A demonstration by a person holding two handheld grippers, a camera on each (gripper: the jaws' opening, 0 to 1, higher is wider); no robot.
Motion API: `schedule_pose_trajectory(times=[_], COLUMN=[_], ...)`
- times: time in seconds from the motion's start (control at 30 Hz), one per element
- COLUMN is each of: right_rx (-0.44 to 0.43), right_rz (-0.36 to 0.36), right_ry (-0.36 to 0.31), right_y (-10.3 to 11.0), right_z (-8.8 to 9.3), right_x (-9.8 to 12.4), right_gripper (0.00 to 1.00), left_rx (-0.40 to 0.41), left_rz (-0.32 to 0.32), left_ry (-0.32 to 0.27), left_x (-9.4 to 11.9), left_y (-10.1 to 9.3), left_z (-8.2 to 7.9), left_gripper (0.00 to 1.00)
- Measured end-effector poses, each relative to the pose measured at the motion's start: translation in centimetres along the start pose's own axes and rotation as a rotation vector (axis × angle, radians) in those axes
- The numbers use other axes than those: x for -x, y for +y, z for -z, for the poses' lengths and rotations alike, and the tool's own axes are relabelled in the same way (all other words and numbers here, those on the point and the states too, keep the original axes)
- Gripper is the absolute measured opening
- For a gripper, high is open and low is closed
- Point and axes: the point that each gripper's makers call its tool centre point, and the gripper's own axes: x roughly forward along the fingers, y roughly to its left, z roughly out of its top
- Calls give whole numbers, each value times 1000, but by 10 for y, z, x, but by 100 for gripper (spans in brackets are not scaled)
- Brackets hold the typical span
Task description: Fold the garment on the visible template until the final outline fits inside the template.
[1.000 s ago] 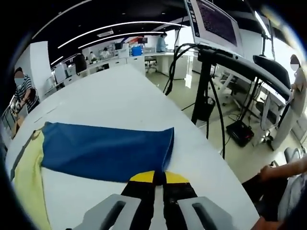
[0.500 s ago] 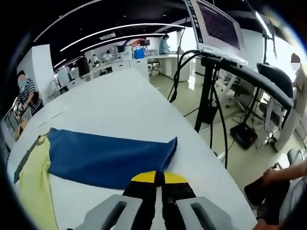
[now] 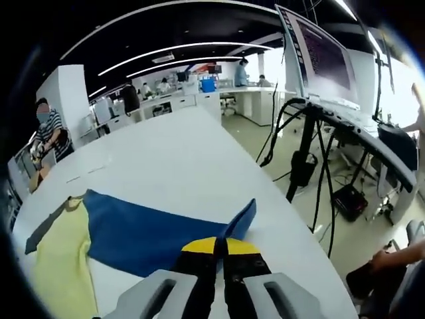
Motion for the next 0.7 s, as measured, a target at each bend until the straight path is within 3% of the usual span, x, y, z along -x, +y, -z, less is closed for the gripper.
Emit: schedule_pose_trajectory(times=[0.7], right_rx=[25], right_rz=[-118], right_ry=[-11], right_y=[54], right_z=[-14], right_x=[-8], right_gripper=[0], left_rx=[-6], left_rz=[9], left_ry=[-10], left_x=[0], left_y=[-2], left_z=[-4], left_gripper=[99])
